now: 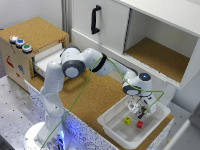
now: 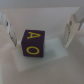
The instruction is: Grasp the purple block
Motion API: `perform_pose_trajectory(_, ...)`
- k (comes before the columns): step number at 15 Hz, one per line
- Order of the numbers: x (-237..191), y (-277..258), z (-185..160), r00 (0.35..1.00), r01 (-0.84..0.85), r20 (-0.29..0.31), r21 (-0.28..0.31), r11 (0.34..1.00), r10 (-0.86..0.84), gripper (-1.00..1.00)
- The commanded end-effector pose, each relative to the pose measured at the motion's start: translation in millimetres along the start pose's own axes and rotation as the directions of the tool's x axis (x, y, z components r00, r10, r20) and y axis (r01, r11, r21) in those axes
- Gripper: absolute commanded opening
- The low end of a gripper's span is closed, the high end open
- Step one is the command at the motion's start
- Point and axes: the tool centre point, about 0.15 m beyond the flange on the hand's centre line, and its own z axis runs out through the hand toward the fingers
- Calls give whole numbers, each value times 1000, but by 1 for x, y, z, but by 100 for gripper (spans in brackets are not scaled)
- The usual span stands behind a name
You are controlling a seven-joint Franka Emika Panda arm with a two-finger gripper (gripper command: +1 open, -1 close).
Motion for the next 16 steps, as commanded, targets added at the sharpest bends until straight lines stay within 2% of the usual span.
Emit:
perform_pose_trajectory(1, 19, -2, 20, 997, -32, 70, 49, 998, 28, -100)
perform_pose_trajectory(7, 0, -3, 9, 996, -6, 91, 53, 999, 1, -100)
perform_pose_trajectory(10, -8, -5, -19, 996, 70, 42, 96, 993, -74, -100)
perform_pose_trajectory(11, -13, -6, -27, 995, 95, 29, 127, 987, -99, -100)
perform_pose_trajectory(16, -46, -28, -79, 966, 257, -38, 158, 953, -254, -100)
